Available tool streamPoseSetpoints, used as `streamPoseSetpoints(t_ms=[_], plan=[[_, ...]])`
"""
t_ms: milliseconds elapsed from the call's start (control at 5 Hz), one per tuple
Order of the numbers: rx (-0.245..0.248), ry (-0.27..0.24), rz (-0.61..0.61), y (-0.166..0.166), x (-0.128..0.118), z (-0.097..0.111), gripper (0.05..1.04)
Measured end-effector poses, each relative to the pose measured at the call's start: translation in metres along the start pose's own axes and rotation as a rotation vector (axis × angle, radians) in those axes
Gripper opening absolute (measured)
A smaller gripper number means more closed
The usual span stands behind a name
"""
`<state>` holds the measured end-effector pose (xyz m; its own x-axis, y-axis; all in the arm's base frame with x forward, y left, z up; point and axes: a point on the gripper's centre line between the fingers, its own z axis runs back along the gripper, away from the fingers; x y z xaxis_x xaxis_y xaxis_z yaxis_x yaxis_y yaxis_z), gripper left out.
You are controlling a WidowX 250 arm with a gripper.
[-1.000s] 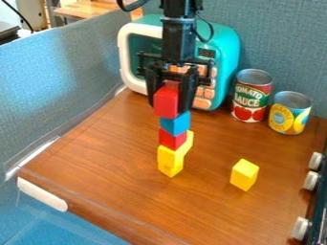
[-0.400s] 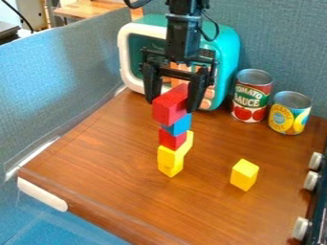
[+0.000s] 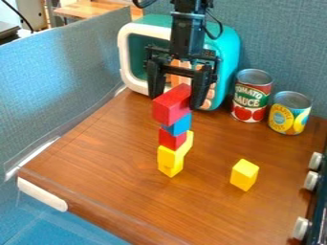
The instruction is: Put the block on top of the tower
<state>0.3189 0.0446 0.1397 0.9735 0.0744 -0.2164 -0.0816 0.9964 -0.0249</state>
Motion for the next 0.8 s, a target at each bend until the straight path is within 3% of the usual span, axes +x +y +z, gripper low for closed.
streamPoseSetpoints(t_ms=[400,600,800], plan=[[0.048,-0.099,-0.024,-0.005,-0.003,0.036,1.001],[0.097,-0.178,-0.074,-0.014,-0.023,0.059,1.001],[0.101,-0.198,-0.152,-0.037,-0.037,0.056,1.001]])
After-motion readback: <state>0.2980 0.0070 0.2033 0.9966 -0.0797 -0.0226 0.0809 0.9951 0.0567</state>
